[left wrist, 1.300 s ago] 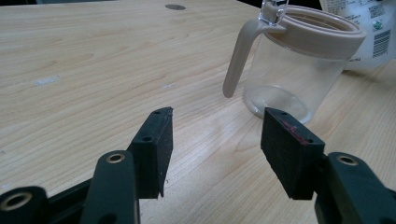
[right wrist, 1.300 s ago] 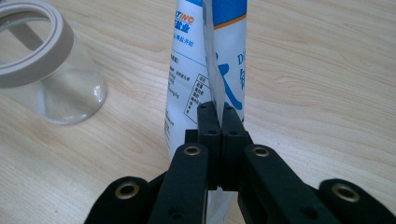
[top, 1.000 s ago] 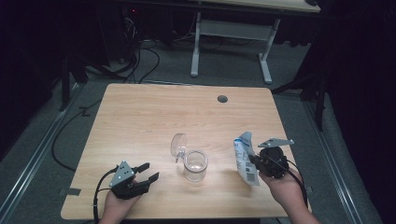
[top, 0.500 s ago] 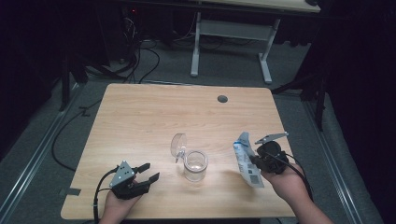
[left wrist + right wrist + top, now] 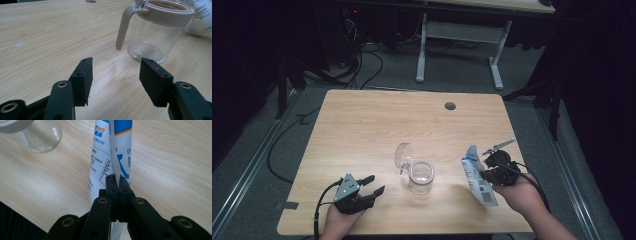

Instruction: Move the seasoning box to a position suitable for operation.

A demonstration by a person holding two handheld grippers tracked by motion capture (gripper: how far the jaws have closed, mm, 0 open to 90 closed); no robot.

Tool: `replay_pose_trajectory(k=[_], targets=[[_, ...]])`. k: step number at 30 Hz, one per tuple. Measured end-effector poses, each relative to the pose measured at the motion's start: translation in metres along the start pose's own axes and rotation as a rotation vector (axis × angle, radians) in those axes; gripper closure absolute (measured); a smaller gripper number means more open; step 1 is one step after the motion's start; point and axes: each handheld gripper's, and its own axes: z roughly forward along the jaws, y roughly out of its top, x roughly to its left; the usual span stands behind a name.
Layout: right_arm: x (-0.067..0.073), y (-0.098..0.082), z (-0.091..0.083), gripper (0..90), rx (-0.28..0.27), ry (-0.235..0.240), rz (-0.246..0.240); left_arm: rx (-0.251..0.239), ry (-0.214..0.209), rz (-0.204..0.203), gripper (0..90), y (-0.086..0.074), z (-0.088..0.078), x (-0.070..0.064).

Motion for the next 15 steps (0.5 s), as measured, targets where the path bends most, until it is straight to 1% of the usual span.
replay_pose_trajectory(k=[2,3,5,7,8,10,11,12,13,15], targets=[[0.0005,0.0004,-0.0004,90.0,0.009,-0.004,-0.002,0.0,-0.002,0.003,44.7,0.0002,0.0002,-0.0005],[0.0011,0.0015,-0.0005,90.0,0.024,0.0,-0.007,-0.002,-0.004,0.007,44.7,0.0003,0.0004,-0.0018],[0.0014,0.0018,-0.0005,90.0,0.029,0.002,-0.007,-0.001,-0.004,0.011,44.7,0.0003,0.0005,-0.0023],[0.0014,0.0036,-0.0007,90.0,0.049,0.001,-0.022,0.005,-0.004,0.018,44.6,0.0007,0.0006,-0.0038],[0.0022,0.0041,-0.0008,90.0,0.056,0.002,-0.01,0.005,-0.004,0.018,44.5,0.0007,0.0006,-0.0038],[0.0018,0.0048,-0.0008,90.0,0.058,0.004,-0.011,0.007,0.002,0.029,44.5,0.0015,0.0008,-0.005],[0.002,0.0065,-0.0012,90.0,0.072,0.002,-0.01,0.008,0.0,0.031,44.5,0.0017,0.001,-0.0055],[0.002,0.0065,-0.0012,90.0,0.072,0.002,-0.01,0.009,0.0,0.035,44.5,0.0017,0.0011,-0.0058],[0.0024,0.0083,-0.0017,90.0,0.09,-0.002,-0.001,0.01,0.001,0.039,44.5,0.0015,0.0018,-0.0066],[0.0016,0.0102,-0.0018,90.0,0.101,-0.007,-0.01,0.01,0.0,0.04,44.4,0.0014,0.0018,-0.0067]])
